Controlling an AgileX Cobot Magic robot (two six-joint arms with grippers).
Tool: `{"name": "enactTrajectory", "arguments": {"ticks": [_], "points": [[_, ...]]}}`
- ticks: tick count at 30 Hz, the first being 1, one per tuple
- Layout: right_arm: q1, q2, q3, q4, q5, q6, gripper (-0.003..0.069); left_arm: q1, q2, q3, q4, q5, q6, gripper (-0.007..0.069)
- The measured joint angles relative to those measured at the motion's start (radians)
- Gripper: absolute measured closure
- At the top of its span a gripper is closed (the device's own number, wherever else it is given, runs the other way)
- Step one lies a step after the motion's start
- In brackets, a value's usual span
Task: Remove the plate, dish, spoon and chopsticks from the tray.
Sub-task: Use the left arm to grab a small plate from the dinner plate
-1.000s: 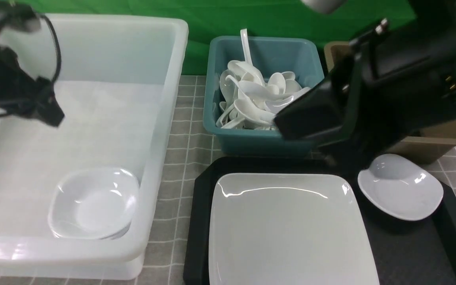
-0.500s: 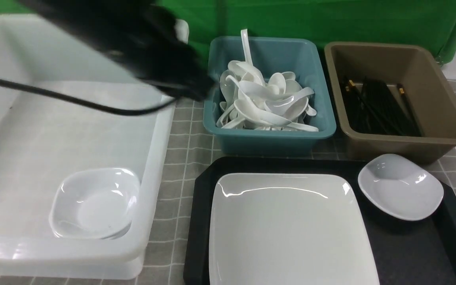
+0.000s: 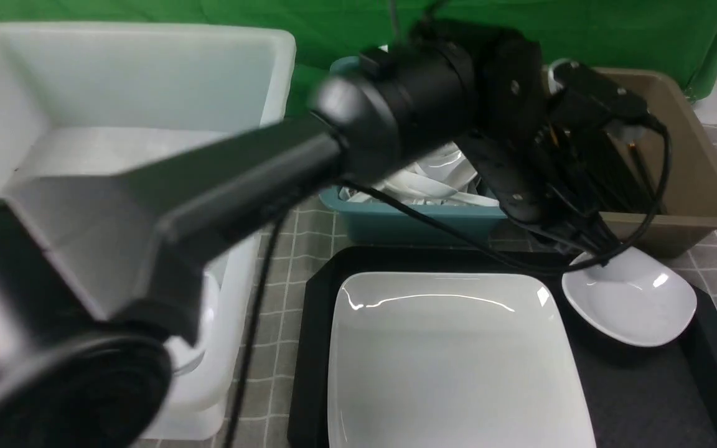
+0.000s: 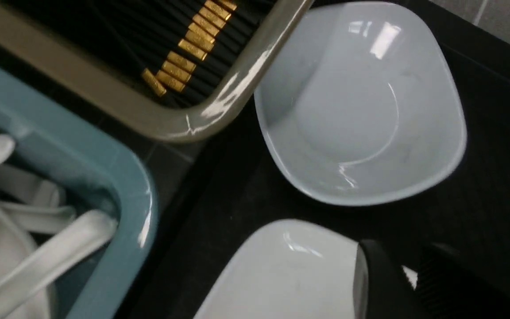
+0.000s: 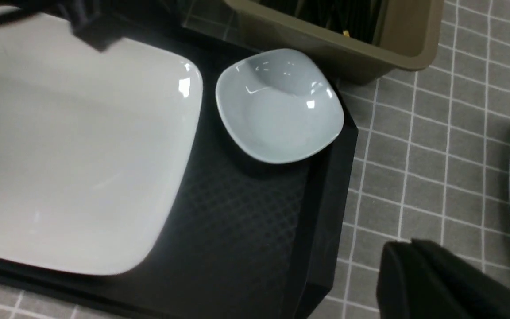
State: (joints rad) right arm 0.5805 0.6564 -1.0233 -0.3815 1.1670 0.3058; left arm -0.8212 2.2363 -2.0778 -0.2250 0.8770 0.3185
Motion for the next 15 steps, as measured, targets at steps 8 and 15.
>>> {"name": "enactTrajectory", "arguments": {"ticks": [8,15], "points": [[0.000,-0.040,0.000,0.001,0.000,0.017,0.0638,0.000,0.138,-0.027,0.000,-0.155,0.000,0.0210],[0.000,-0.040,0.001,0.009,0.000,0.017,0.0638,0.000,0.182,-0.028,-0.004,-0.302,-0.003,0.0167]]}}
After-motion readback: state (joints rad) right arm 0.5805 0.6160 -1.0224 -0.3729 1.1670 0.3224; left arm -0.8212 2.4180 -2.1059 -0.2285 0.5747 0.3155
